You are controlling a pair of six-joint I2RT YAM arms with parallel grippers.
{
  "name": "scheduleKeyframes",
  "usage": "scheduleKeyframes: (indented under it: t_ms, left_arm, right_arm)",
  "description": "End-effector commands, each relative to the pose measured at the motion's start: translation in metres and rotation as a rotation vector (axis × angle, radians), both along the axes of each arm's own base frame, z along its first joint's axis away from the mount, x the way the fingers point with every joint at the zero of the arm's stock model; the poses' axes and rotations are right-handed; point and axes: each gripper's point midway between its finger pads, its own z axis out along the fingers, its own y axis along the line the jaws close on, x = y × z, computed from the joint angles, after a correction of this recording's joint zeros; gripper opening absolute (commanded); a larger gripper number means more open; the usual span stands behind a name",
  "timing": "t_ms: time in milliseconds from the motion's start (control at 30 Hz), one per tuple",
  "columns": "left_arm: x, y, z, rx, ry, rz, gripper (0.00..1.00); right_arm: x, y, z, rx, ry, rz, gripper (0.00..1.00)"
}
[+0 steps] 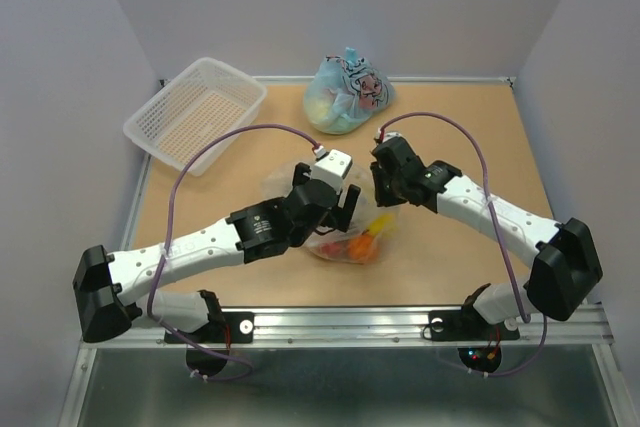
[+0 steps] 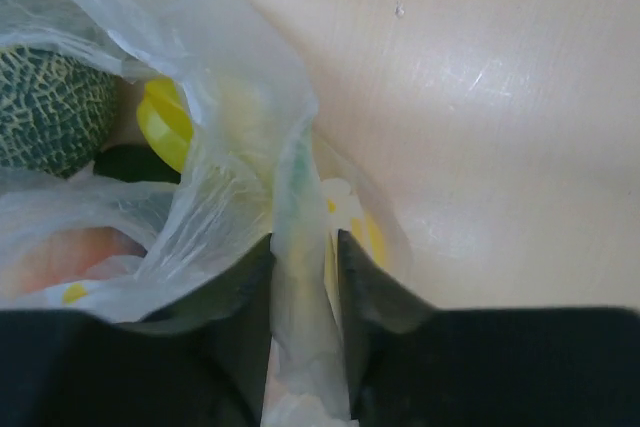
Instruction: Untie the knot of the plastic bag and take out the fruit
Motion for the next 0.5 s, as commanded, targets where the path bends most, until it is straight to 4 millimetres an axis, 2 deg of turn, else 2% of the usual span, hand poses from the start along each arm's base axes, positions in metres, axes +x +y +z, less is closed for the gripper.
scheduleKeyframes:
  t_ms: [0, 67, 267, 467]
  left_arm:
    - [0.006, -0.005, 0.035, -0.039, -0.113, 0.001, 0.91]
    - [0.005, -0.005, 0.028, -0.029, -0.112, -0.001, 0.93]
    - [0.017, -0.003, 0.002, 0.08, -0.127, 0.069, 0.99]
    - [0.019, -0.024, 0.007, 0.14, -0.159, -0.016, 0.99]
  right_arm:
    - [0.0, -0.001, -0.004, 0.054, -0.011, -0.029, 0.13]
    - [-0.005, 0.001, -0.007, 0.079, 0.003, -0.018, 0.01]
    - [-0.011, 0.006, 0.006, 0.144, -0.025, 0.005, 0.01]
    - [-0.016, 0.006, 0.007, 0.162, -0.023, 0.02, 0.01]
